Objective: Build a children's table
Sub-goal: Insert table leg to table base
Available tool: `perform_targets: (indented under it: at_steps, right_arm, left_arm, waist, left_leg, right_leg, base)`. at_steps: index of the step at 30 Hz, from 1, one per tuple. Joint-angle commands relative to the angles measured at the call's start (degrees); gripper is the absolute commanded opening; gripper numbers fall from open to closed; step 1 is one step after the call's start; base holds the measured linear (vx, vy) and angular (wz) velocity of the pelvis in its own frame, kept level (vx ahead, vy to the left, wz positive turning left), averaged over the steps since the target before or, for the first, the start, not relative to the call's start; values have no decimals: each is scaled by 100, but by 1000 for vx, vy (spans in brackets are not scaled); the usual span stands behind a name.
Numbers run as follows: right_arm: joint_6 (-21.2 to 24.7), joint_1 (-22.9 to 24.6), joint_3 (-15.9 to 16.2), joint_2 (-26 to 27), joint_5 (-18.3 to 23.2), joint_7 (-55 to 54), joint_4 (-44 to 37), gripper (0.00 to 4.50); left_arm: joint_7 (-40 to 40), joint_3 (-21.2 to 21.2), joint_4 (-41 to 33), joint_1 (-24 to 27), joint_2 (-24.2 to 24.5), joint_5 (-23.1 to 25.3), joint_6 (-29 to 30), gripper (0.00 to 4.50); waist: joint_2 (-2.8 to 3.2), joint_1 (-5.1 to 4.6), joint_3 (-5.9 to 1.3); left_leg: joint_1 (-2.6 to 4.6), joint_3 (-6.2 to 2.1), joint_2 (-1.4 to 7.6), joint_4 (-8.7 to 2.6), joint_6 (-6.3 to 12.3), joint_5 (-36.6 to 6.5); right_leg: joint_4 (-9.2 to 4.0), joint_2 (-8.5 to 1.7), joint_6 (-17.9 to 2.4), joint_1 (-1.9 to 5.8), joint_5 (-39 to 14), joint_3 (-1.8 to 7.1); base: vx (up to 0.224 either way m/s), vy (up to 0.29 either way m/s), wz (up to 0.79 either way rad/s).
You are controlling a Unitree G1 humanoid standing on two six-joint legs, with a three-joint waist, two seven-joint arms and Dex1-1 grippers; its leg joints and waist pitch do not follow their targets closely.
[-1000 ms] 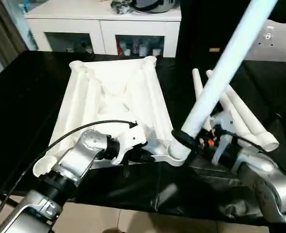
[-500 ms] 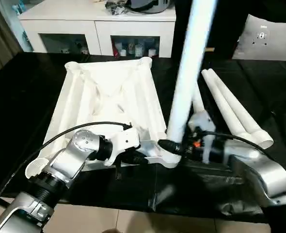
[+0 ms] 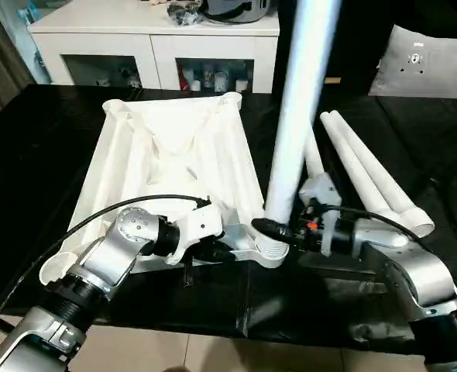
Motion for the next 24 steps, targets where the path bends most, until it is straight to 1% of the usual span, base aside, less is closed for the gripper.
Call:
perform_targets:
  at_steps: [1,2,3,4,5,6,7,8,9,10,11,12,13,14,15,16,18,19,20,22,23,24]
  right_arm:
    - [33,254,-154,124,275,67,149,191]
    - [-44,348,-221,162,297,38,196,191]
    - [-110,436,-273,200,326,28,234,191]
    - [-159,489,-301,228,339,20,255,191]
    - [-281,600,-372,302,356,-6,297,191]
    - [-383,714,-451,387,404,-21,314,191]
    - [-515,822,-521,468,428,-59,323,191]
    - [-515,822,-521,468,428,-59,323,191]
    - [-569,860,-544,497,435,-80,324,191]
    - [-665,943,-552,524,422,-87,315,191]
    - [-721,1001,-564,548,409,-82,303,191]
    - [-847,1088,-480,508,277,-62,290,191]
    - [-1021,1172,-330,415,23,-62,290,191]
    - [-1065,1186,-285,383,-56,-70,292,191]
    - [-1134,1190,-214,326,-202,-99,298,191]
    - [-1147,1170,-187,299,-273,-117,311,190]
    - [-1174,1138,-154,268,-353,-120,343,190]
    - [-1189,1050,-62,181,-502,-108,405,190]
    - [-1187,903,114,17,-721,-50,494,189]
    - [-1162,819,234,-78,-813,50,544,189]
    - [-1114,695,408,-190,-919,212,627,189]
    - [-1111,683,423,-198,-928,227,636,189]
  left_arm:
    - [-8,132,59,-42,5,-16,20,0]
    - [-8,143,71,-49,-12,-29,31,0]
    - [-7,149,89,-61,-24,-32,33,0]
    - [-6,151,101,-68,-31,-33,31,0]
    - [-1,163,127,-79,-51,-46,26,0]
    - [8,183,152,-94,-76,-68,28,0]
    - [17,199,169,-108,-97,-86,31,0]
    - [17,199,169,-108,-97,-86,31,0]
    - [17,205,175,-114,-103,-91,31,0]
    - [21,212,188,-125,-112,-95,34,0]
    - [20,220,197,-131,-119,-96,36,0]
    - [16,221,210,-140,-122,-90,34,0]
    - [4,219,229,-153,-121,-70,26,0]
    - [-1,215,234,-157,-117,-60,22,0]
    - [-18,204,242,-169,-106,-30,13,0]
    - [-28,197,248,-175,-101,-9,4,0]
    - [-36,190,259,-183,-97,11,-8,0]
    - [-52,170,276,-196,-81,46,-35,0]
    - [-78,135,276,-209,-40,103,-72,0]
    - [-100,122,298,-229,-23,124,-101,0]
    - [-138,107,337,-269,-1,154,-146,0]
    - [-143,105,339,-273,2,157,-150,0]
  waist:
    - [4,50,-362]
    - [-23,62,-379]
    - [4,66,-377]
    - [-5,63,-375]
    - [15,63,-375]
    - [13,62,-371]
    - [37,74,-364]
    - [11,70,-359]
    - [10,72,-359]
    - [29,72,-350]
    - [30,73,-345]
    - [35,71,-344]
    - [43,78,-348]
    - [29,73,-351]
    - [40,68,-345]
    - [39,67,-346]
    - [44,64,-337]
    - [45,63,-335]
    - [40,48,-331]
    - [46,35,-318]
    - [48,39,-318]
    - [25,30,-322]
  left_leg:
    - [10,-135,495,-426,367,-394]
    - [5,-138,496,-421,386,-323]
    - [-6,-142,495,-421,405,-292]
    - [3,-139,496,-428,408,-325]
    - [5,-145,496,-429,399,-367]
    - [7,-136,494,-427,401,-400]
    - [1,-139,495,-433,377,-514]
    - [6,-143,504,-448,351,-585]
    - [6,-147,496,-455,331,-586]
    - [5,-150,498,-463,323,-608]
    - [13,-142,502,-464,296,-707]
    - [10,-147,503,-468,287,-730]
    - [10,-151,507,-471,269,-726]
    - [1,-149,501,-470,273,-663]
    - [-3,-151,495,-475,285,-660]
    - [-3,-153,495,-474,290,-688]
    - [4,-154,498,-484,280,-776]
    - [8,-155,500,-487,277,-807]
    - [8,-162,497,-497,243,-855]
    - [8,-162,493,-498,239,-912]
    - [22,-159,501,-498,232,-982]
    - [18,-158,497,-494,240,-978]
  right_leg:
    - [-408,-581,-1592,299,-287,313]
    - [-388,-582,-1629,314,-105,307]
    - [-375,-576,-1649,308,13,302]
    - [-386,-572,-1653,303,10,297]
    - [-383,-577,-1671,311,-7,295]
    - [-398,-578,-1673,304,-28,299]
    - [-411,-592,-1672,308,-151,303]
    - [-423,-589,-1668,307,-230,302]
    - [-423,-574,-1639,315,-299,294]
    - [-428,-574,-1628,308,-359,295]
    - [-455,-583,-1590,296,-511,304]
    - [-449,-586,-1579,300,-555,305]
    - [-455,-591,-1554,303,-585,309]
    - [-451,-578,-1531,304,-525,302]
    - [-452,-570,-1518,303,-519,301]
    - [-456,-581,-1507,309,-558,305]
    - [-471,-579,-1490,299,-710,304]
    - [-477,-579,-1486,297,-752,308]
    - [-483,-569,-1462,306,-866,305]
    - [-489,-568,-1459,297,-937,307]
    - [-506,-580,-1448,293,-1032,318]
    - [-502,-578,-1455,295,-1032,315]
  base:
    - [0,0,0]
    - [0,0,0]
    - [0,0,0]
    - [0,0,0]
    - [0,0,0]
    - [0,0,0]
    - [0,0,0]
    - [0,0,0]
    - [0,0,0]
    - [0,0,0]
    - [0,0,0]
    - [0,0,0]
    - [0,0,0]
    - [0,0,0]
    - [0,0,0]
    - [0,0,0]
    - [0,0,0]
    - [0,0,0]
    - [0,0,0]
    - [0,0,0]
    - [0,0,0]
    - [0,0,0]
